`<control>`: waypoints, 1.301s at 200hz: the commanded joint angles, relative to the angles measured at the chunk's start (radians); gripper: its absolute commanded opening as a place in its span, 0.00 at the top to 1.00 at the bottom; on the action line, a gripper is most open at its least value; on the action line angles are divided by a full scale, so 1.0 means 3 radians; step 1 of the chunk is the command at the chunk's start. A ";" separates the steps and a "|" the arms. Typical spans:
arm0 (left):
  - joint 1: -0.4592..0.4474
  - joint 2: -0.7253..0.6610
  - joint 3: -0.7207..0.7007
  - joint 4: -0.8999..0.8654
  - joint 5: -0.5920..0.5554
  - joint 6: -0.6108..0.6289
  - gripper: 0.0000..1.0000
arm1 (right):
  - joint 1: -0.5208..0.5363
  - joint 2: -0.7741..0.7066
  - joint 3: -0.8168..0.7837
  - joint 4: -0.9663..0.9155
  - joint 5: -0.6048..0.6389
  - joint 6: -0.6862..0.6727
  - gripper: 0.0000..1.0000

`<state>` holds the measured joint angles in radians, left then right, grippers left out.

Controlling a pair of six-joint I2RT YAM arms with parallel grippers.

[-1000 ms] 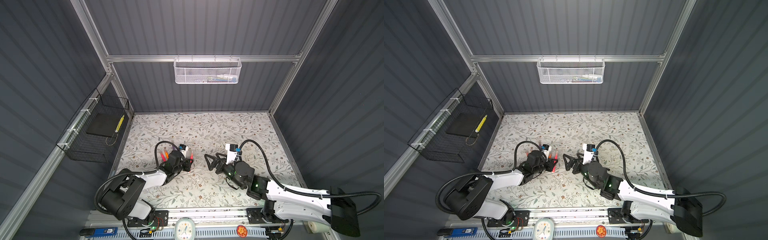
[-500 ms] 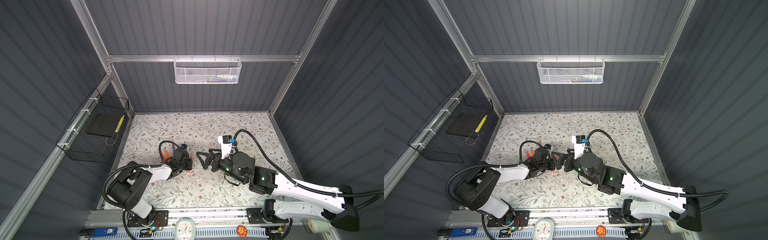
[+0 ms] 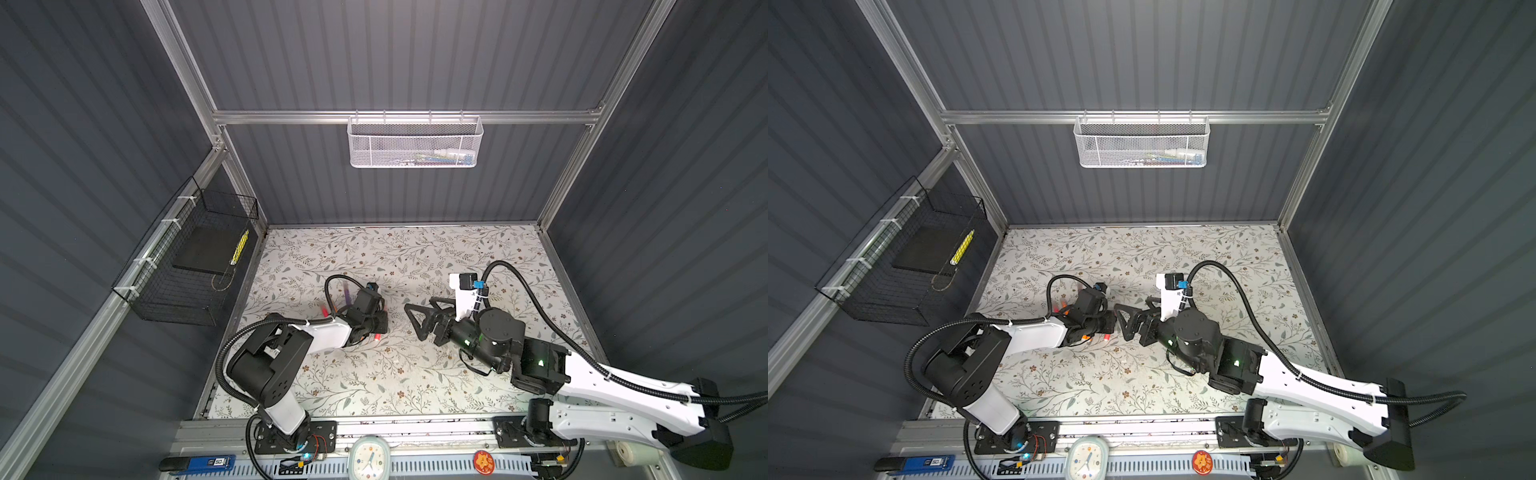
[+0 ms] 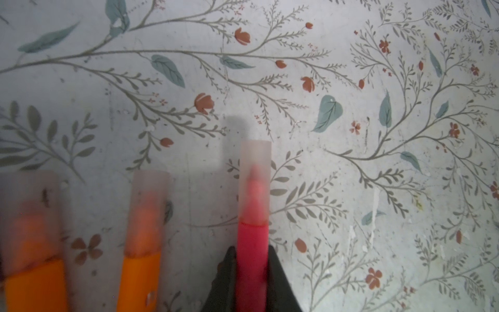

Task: Insert pens into pen caps
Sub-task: Place the pen at the center of the table.

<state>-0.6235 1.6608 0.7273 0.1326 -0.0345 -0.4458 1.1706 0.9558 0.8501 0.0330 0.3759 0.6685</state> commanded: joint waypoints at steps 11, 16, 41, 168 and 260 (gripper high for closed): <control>-0.0014 0.0091 0.0015 -0.0308 -0.0112 0.0090 0.84 | -0.0096 -0.0185 -0.0186 -0.0089 0.0094 -0.0083 0.01; -0.0018 0.0091 0.0018 -0.0304 -0.0110 0.0095 0.84 | -0.0153 -0.0252 -0.0230 -0.0120 0.0098 -0.0048 0.01; -0.0018 0.0099 0.0050 -0.0306 -0.0110 0.0125 0.82 | -0.0614 -0.0531 -0.0234 -0.0729 0.0017 0.0348 0.01; -0.0018 0.0150 0.0428 -0.0604 -0.0052 0.0218 0.51 | -0.1673 -0.0420 -0.0429 -0.0864 0.1298 0.0078 0.01; 0.0186 -0.1794 -0.0336 0.0116 -0.2973 0.1120 0.01 | -0.3334 0.0398 -0.1790 0.1910 0.0804 -0.1705 0.01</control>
<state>-0.6071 1.1534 0.8013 -0.0368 -0.5747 -0.3485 0.2115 1.0565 0.4046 0.2489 0.6712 0.2955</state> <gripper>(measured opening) 0.993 0.989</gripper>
